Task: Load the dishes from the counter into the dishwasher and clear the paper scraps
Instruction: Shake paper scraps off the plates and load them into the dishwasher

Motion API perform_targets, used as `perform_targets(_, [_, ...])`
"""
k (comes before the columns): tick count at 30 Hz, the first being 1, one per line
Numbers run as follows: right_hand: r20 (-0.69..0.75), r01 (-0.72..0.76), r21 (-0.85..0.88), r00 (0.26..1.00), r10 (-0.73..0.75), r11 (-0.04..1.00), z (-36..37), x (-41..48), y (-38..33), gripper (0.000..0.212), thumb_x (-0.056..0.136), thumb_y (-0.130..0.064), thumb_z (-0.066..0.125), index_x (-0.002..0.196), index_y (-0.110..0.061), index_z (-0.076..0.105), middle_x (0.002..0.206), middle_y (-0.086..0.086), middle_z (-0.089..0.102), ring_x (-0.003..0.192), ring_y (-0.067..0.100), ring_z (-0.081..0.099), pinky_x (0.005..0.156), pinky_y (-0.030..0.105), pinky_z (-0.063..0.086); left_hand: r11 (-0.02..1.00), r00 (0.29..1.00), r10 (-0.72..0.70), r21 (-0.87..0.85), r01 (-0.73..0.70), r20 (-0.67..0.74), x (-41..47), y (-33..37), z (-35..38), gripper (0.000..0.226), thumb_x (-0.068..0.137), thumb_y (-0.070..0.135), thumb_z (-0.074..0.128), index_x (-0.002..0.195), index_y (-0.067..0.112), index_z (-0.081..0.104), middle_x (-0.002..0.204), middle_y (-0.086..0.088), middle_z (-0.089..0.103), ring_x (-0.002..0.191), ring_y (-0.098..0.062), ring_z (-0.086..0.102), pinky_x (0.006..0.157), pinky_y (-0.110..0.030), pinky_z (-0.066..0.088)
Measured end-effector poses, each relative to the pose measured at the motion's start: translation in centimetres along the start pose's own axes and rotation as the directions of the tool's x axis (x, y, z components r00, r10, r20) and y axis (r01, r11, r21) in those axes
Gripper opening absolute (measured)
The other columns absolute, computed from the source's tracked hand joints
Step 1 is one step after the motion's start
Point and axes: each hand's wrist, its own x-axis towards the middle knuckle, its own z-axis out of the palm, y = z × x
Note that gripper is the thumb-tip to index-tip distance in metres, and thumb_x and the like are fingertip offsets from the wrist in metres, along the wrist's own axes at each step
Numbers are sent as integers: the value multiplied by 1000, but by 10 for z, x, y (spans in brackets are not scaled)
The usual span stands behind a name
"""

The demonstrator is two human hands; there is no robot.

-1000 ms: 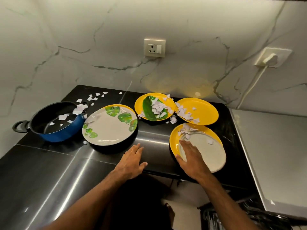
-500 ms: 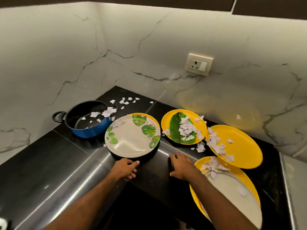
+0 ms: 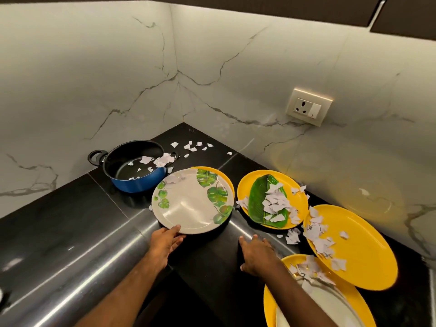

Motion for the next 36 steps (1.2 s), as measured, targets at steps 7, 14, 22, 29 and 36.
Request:
perform_targets(7, [25, 37, -53, 999, -36, 998, 2, 0, -4, 92, 100, -47, 59, 165, -11, 4, 163, 36, 17, 153, 48, 18, 123, 52, 23, 996, 999, -14, -88, 11, -42, -7, 2, 14, 20, 95, 0, 61, 115, 5, 62, 104, -13, 72, 88, -24, 71, 63, -27, 59])
perform_targets(14, [6, 72, -59, 997, -72, 996, 4, -1, 0, 92, 101, -47, 57, 165, -10, 2, 162, 37, 18, 153, 48, 19, 124, 52, 21, 985, 994, 33, -163, -50, -107, -14, -1, 13, 18, 93, 5, 58, 110, 7, 64, 107, -11, 73, 93, -21, 69, 72, -31, 57])
perform_targets(22, [-189, 143, 368, 979, -77, 919, 21, 4, 40, 41, 100, -46, 55, 134, -24, 64, 132, 10, 65, 118, 25, 63, 94, 34, 50, 967, 990, 117, -219, -132, -79, -31, -5, 7, 33, 85, 9, 54, 115, 12, 66, 111, -14, 73, 107, -31, 67, 92, -51, 58])
perform_targets(29, [-608, 439, 756, 745, 273, 486, -3, -22, 60, 20, 103, -34, 60, 105, -27, 79, 93, -17, 76, 90, 0, 70, 77, 26, 55, 956, 971, 230, -173, -237, -60, -53, -1, 14, 27, 83, 12, 49, 103, 8, 67, 98, -15, 71, 89, -31, 66, 63, -36, 56])
perform_targets(36, [-694, 689, 562, 694, -193, 458, -66, -31, -23, 33, 108, -36, 51, 138, -31, 63, 147, -15, 56, 134, -12, 44, 113, 10, 29, 949, 948, 314, 23, -314, -47, -54, -4, 42, 45, 62, 42, 56, 89, 8, 71, 94, -18, 74, 96, -45, 66, 90, -65, 54])
